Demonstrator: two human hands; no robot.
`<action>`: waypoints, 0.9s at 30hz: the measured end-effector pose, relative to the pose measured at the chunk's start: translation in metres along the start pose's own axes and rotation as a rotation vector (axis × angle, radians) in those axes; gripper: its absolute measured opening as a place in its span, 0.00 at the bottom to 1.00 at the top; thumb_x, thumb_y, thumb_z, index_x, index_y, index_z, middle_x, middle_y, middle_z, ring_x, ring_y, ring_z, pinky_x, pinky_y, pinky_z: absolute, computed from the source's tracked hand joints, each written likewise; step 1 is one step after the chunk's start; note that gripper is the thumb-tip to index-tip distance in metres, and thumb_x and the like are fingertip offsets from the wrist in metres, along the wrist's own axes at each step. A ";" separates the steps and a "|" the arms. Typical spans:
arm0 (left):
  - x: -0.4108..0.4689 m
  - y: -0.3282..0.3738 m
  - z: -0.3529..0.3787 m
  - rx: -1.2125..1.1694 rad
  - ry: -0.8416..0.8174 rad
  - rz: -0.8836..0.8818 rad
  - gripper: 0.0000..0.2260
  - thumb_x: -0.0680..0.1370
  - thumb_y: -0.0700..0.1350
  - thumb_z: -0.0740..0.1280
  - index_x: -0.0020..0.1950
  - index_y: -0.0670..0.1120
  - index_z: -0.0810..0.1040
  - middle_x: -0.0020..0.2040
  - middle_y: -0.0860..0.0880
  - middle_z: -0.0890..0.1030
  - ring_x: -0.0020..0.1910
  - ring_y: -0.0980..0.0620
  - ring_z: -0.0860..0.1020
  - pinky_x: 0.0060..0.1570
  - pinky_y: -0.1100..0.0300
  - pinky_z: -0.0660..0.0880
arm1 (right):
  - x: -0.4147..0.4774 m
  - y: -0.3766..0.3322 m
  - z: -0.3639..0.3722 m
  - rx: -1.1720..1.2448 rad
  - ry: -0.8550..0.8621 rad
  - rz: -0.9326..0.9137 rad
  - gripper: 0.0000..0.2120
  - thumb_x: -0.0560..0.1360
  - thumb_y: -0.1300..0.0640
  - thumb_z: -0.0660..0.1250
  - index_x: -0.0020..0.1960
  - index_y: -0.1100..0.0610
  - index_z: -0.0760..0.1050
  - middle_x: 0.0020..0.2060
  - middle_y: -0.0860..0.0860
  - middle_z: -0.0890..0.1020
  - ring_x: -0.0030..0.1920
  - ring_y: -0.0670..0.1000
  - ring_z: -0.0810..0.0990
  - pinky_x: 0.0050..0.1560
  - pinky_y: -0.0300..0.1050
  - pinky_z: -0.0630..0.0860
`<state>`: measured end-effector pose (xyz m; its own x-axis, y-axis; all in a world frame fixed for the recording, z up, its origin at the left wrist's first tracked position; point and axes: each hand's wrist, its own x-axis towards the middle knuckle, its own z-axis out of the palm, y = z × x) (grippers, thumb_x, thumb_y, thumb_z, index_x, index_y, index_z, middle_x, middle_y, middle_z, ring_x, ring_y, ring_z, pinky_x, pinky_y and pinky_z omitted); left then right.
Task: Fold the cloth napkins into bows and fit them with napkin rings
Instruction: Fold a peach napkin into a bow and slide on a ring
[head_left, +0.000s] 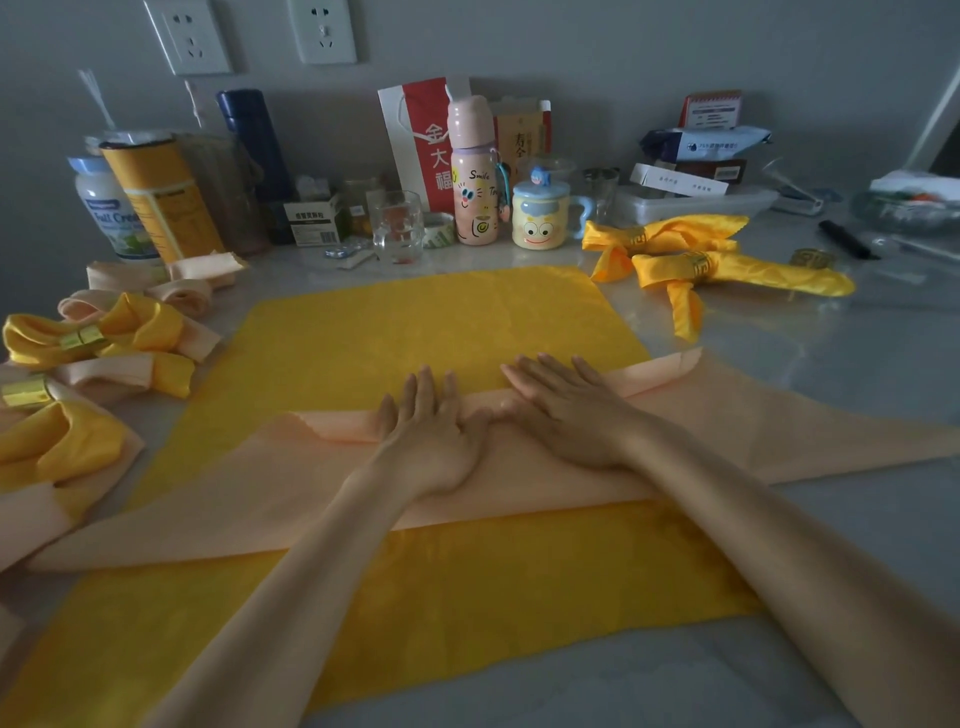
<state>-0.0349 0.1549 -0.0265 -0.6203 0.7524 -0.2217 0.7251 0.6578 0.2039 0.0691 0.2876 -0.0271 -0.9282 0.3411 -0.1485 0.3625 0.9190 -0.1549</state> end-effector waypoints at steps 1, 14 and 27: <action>0.001 -0.001 -0.001 -0.008 -0.011 -0.014 0.28 0.81 0.58 0.42 0.77 0.47 0.39 0.77 0.45 0.36 0.76 0.48 0.37 0.72 0.51 0.37 | 0.000 0.005 -0.001 0.011 -0.001 0.036 0.28 0.80 0.41 0.40 0.77 0.50 0.40 0.77 0.48 0.42 0.76 0.48 0.38 0.74 0.50 0.35; 0.010 -0.019 -0.012 -0.232 0.160 0.128 0.16 0.81 0.45 0.58 0.68 0.48 0.70 0.71 0.46 0.67 0.70 0.46 0.65 0.70 0.49 0.61 | -0.012 0.040 -0.016 0.331 0.336 0.019 0.12 0.74 0.58 0.68 0.57 0.59 0.79 0.55 0.55 0.79 0.57 0.53 0.76 0.57 0.41 0.69; -0.005 -0.010 -0.016 -0.110 0.482 0.243 0.09 0.76 0.39 0.64 0.56 0.46 0.76 0.57 0.49 0.75 0.60 0.48 0.71 0.54 0.55 0.62 | -0.016 0.028 -0.016 0.231 0.466 -0.041 0.11 0.67 0.67 0.68 0.40 0.54 0.69 0.41 0.50 0.73 0.41 0.51 0.72 0.38 0.42 0.65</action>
<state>-0.0436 0.1446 -0.0121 -0.5247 0.7964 0.3006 0.8448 0.4437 0.2991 0.0933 0.3109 -0.0138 -0.8617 0.4062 0.3041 0.2855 0.8836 -0.3712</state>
